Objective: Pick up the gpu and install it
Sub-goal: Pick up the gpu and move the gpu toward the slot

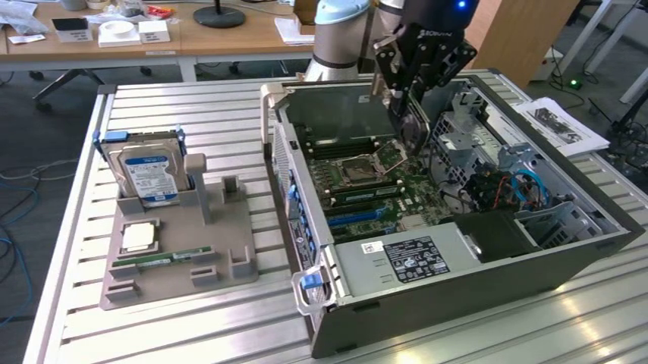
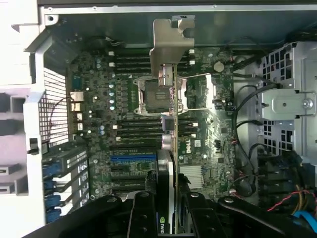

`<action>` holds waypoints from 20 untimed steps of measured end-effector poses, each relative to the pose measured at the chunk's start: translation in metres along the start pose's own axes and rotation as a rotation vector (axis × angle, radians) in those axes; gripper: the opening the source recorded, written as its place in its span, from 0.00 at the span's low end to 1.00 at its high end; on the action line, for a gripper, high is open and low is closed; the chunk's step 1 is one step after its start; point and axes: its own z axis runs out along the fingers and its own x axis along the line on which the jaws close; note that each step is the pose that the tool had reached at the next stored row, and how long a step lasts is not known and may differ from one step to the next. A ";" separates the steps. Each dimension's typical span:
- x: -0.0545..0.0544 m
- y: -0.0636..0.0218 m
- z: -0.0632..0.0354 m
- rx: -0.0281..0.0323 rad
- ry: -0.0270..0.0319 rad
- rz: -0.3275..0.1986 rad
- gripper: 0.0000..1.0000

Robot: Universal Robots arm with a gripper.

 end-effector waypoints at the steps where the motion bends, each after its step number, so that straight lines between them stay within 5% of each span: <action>1: -0.004 0.0003 0.0001 0.0000 0.0000 0.000 0.27; 20: -0.060 0.0049 0.0016 0.0000 0.0000 0.000 0.27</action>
